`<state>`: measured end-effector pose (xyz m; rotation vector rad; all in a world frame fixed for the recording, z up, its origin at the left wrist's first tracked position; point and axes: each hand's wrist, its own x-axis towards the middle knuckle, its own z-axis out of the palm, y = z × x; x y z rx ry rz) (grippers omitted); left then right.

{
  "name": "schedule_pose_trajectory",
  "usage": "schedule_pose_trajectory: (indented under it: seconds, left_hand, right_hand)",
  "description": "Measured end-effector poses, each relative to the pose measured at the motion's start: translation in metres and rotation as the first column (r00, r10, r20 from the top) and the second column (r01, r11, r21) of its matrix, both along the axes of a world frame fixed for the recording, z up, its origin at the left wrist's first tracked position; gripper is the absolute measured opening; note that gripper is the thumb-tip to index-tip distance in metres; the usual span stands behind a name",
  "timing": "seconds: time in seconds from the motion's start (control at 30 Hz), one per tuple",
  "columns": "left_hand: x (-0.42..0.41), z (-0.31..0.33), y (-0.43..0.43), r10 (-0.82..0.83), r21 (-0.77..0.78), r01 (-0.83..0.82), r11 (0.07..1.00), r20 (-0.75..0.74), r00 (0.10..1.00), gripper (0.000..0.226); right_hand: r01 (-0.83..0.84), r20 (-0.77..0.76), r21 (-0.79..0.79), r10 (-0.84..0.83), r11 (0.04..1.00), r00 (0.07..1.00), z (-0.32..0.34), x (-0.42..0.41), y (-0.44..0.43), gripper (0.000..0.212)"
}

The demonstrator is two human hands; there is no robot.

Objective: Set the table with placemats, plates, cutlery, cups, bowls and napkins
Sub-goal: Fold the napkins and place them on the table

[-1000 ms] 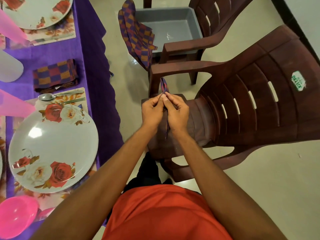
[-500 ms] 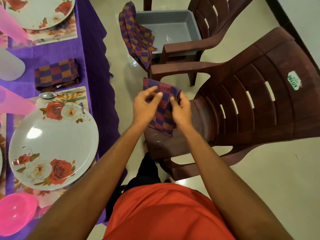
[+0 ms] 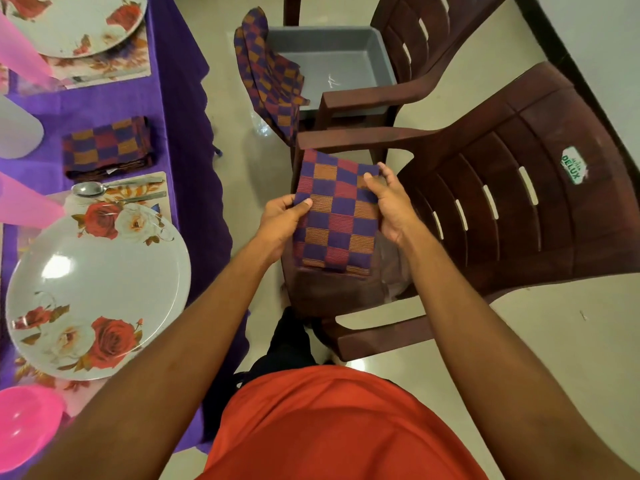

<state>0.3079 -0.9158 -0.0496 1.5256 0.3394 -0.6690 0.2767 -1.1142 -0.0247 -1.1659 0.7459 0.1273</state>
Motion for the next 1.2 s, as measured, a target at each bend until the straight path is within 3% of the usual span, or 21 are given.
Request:
schedule_pose_trajectory:
  seconds: [0.1,0.23,0.37,0.5,0.63,0.77,0.9,1.03,1.1,1.2]
  left_hand:
    - [0.001,0.001,-0.001,0.150,0.069,-0.148,0.987,-0.018,0.989,0.020]
    - [0.007,0.003,0.011,0.206,0.142,-0.199,0.970,-0.037,0.978,0.036]
    - [0.012,0.009,0.023,-0.030,0.125,0.019,0.992,0.090,0.996,0.030]
    - [0.014,0.017,0.032,-0.398,0.343,0.313,0.886,0.210,0.893,0.040]
    - [0.015,0.018,0.036,-0.505,0.589,0.243,0.771,0.332,0.797,0.037]
    - [0.021,0.019,0.041,-0.585,0.658,0.248,0.711,0.358,0.728,0.024]
    - [0.025,0.023,0.042,-0.588,0.608,0.293,0.738,0.366,0.721,0.022]
    - [0.026,0.033,0.034,-0.612,0.484,0.409,0.773,0.401,0.682,0.012]
    - [0.026,0.040,0.026,-0.619,0.411,0.469,0.782,0.426,0.660,0.010]
    - [0.025,0.043,0.019,-0.633,0.466,0.431,0.773,0.511,0.582,0.013]
  right_hand:
    - [-0.154,-0.058,-0.040,0.151,0.987,0.987,-0.019,-0.021,0.006,0.073]
    - [-0.235,0.003,-0.088,0.236,0.968,0.972,-0.037,-0.043,0.014,0.066]
    - [-0.253,0.014,-0.266,0.267,0.930,0.964,-0.043,-0.043,0.015,0.056]
    - [-0.347,-0.013,-0.492,0.391,0.798,0.920,-0.041,-0.030,0.005,0.044]
    - [-0.466,-0.089,-0.683,0.569,0.563,0.818,-0.037,-0.018,0.000,0.019]
    - [-0.480,-0.124,-0.753,0.620,0.450,0.775,-0.028,-0.005,-0.009,0.010]
    - [-0.552,-0.175,-0.720,0.659,0.421,0.731,-0.022,0.003,-0.020,0.010]
    - [-0.617,-0.187,-0.704,0.745,0.353,0.640,-0.003,0.009,-0.009,0.027]
    - [-0.604,-0.096,-0.707,0.796,0.369,0.598,0.004,0.011,0.007,0.027]
    - [-0.563,0.024,-0.675,0.776,0.477,0.630,0.004,0.011,0.021,0.011]
